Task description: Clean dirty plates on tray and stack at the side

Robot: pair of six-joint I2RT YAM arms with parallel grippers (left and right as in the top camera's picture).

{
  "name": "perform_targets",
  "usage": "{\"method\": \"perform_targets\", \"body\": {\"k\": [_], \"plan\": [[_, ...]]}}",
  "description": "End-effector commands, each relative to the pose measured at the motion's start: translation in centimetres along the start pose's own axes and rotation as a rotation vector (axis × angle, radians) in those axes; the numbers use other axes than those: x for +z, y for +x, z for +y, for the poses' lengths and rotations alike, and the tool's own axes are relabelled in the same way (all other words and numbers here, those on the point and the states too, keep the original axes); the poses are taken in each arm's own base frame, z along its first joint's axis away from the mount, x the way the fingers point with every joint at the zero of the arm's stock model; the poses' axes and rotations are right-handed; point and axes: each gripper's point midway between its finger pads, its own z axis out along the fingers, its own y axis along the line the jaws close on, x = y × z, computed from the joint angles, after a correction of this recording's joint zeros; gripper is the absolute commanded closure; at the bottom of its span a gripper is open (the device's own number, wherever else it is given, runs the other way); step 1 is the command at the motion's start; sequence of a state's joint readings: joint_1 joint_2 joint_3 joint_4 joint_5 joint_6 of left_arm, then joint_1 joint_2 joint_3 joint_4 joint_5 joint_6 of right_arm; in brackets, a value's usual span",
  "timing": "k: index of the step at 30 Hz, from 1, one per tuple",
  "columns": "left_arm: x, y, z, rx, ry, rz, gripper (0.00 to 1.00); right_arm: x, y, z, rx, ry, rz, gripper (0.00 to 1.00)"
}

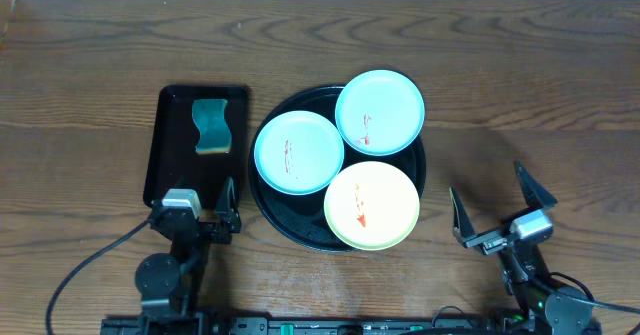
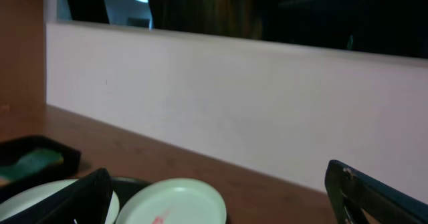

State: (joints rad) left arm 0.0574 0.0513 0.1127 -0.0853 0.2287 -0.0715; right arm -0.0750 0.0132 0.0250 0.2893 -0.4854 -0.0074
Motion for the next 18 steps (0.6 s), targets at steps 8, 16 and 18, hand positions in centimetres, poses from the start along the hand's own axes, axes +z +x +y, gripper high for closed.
{"method": "perform_targets", "body": {"k": [8, 16, 18], "plan": [[0.9, -8.3, -1.9, -0.025, 0.048, 0.053, 0.2, 2.0, -6.7, -1.2, -0.08, 0.008, -0.035, 0.01], [5.5, -10.6, -3.9, -0.082, 0.167, 0.257, 0.19, 7.2, -7.5, -2.3, -0.034, -0.097, 0.086, 0.01], [6.5, -10.6, -3.8, -0.101, 0.162, 0.322, 0.19, 8.7, -7.1, -2.6, -0.006, -0.127, 0.127, 0.01]]}}
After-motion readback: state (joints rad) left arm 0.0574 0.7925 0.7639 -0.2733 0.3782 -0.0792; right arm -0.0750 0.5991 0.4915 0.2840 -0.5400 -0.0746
